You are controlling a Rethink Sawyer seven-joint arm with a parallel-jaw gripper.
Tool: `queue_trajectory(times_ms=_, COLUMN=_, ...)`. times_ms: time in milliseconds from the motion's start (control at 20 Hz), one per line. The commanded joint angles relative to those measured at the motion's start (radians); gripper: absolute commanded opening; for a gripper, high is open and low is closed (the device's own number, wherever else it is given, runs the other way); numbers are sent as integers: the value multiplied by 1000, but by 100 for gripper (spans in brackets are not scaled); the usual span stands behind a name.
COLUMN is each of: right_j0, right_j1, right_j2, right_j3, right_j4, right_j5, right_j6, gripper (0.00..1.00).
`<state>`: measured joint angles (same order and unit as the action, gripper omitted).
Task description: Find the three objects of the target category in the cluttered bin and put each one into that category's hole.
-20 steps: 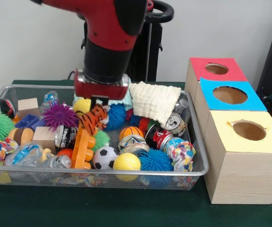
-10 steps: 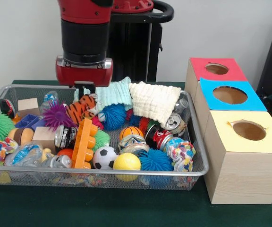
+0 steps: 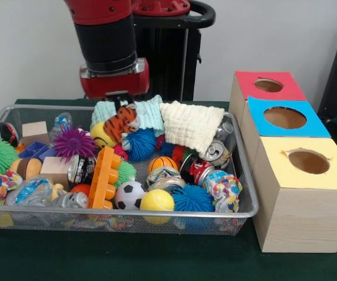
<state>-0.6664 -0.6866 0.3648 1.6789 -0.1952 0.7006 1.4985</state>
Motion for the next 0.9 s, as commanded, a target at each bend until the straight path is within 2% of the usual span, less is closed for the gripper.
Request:
queue_trajectory(times_ms=50, right_j0=-38, right_j1=27, right_j2=230, right_j3=64, right_j4=64, right_j5=219, right_j6=-212, gripper=0)
queue_trajectory(times_ms=200, right_j0=-36, right_j1=52, right_j2=243, right_j3=22, right_j4=54, right_j5=280, right_j6=-204, gripper=0)
queue_trajectory(times_ms=300, right_j0=-38, right_j1=64, right_j2=256, right_j3=8, right_j4=47, right_j5=286, right_j6=-193, gripper=0)
queue_trajectory(times_ms=700, right_j0=-48, right_j1=150, right_j2=304, right_j3=-9, right_j4=4, right_j5=226, right_j6=-173, gripper=0)
queue_trajectory(times_ms=900, right_j0=-6, right_j1=216, right_j2=274, right_j3=-76, right_j4=-22, right_j5=188, right_j6=-111, gripper=0)
